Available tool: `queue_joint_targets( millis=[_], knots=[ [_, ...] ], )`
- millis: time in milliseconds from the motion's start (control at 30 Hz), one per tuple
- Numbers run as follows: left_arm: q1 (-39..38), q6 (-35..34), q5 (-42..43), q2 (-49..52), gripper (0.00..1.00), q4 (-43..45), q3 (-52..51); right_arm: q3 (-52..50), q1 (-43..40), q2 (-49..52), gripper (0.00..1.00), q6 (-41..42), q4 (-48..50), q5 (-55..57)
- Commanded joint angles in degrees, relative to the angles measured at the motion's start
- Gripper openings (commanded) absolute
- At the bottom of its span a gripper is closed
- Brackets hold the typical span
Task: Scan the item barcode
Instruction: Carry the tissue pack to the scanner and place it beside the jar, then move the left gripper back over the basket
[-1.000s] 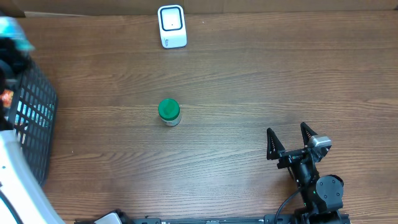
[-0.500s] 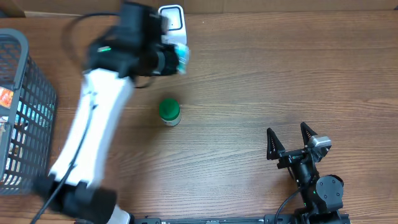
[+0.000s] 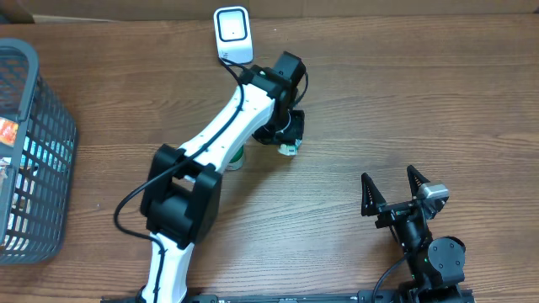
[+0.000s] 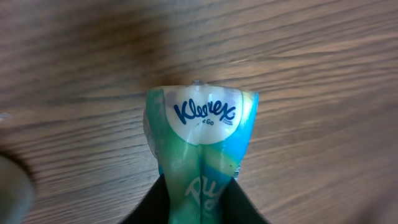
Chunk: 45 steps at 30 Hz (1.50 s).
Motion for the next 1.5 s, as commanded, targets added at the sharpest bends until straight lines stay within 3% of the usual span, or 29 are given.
queue_joint_targets(
  millis=[0, 67, 100, 267, 667, 933, 1467],
  knots=[
    [-0.24, -2.16, 0.63, 2.01, 0.38, 0.07, -0.26, -0.59, -0.22, -0.57, 1.0, -0.15, 0.33, 0.52],
    [-0.15, -2.12, 0.98, 1.97, 0.55, 0.46, 0.13, -0.59, -0.22, -0.57, 1.0, -0.15, 0.33, 0.52],
    [-0.07, -1.99, 1.62, 1.95, 0.59, 0.44, 0.63, -0.59, -0.22, -0.57, 1.0, -0.15, 0.33, 0.52],
    [-0.02, -0.13, 3.13, 1.75, 0.68, -1.18, 6.08, -0.59, -0.22, -0.57, 1.0, -0.15, 0.33, 0.52],
    [1.77, 6.97, 2.89, 1.73, 0.69, -18.93, 34.82, -0.59, -0.22, -0.57, 1.0, -0.15, 0.33, 0.52],
    [11.15, 8.66, -1.44, -0.46, 0.66, -34.27, 54.66, -0.59, -0.22, -0.57, 1.0, -0.15, 0.33, 0.52],
    [43.85, 12.33, -1.97, -15.61, 0.66, -34.21, 53.86, -0.59, -0.22, -0.57, 1.0, -0.15, 0.33, 0.52]
  ],
)
